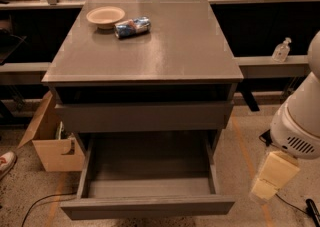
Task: Close middle drawer
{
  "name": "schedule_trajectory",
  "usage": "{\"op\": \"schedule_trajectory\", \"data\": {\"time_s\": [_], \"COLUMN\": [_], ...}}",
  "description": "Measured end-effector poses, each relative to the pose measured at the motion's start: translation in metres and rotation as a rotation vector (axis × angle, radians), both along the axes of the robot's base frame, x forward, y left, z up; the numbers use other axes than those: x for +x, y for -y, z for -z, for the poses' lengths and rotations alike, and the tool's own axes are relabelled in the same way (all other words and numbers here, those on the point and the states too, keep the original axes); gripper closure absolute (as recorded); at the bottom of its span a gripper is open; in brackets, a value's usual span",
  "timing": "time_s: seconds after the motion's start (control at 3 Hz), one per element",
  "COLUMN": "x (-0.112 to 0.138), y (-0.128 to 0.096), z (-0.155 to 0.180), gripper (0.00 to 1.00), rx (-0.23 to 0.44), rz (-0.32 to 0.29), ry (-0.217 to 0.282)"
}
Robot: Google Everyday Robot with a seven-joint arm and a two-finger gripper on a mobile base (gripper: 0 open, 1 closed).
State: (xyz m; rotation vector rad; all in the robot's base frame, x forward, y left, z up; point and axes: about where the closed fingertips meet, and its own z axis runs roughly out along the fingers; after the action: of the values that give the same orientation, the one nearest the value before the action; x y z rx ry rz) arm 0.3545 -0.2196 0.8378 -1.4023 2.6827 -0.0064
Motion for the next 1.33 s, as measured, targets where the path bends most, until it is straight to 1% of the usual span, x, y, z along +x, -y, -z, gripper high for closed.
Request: {"op": "schedule_trajectory", "data": {"time_s": [0.33, 0.67, 1.0, 1.33], "x": [-0.001, -0.001, 0.000, 0.001], "y": [-0.007, -0.026, -0.052, -0.065], "z": [0.018, 0.062, 0.140, 0.193], "gripper": [0.00, 0.00, 0.00, 0.00], "rx": [0.005, 0.041, 0.046, 0.036], "rz": [0.004, 0.031, 0.112, 0.196], "ry": [-0.019, -0.053, -0.104, -0.147]}}
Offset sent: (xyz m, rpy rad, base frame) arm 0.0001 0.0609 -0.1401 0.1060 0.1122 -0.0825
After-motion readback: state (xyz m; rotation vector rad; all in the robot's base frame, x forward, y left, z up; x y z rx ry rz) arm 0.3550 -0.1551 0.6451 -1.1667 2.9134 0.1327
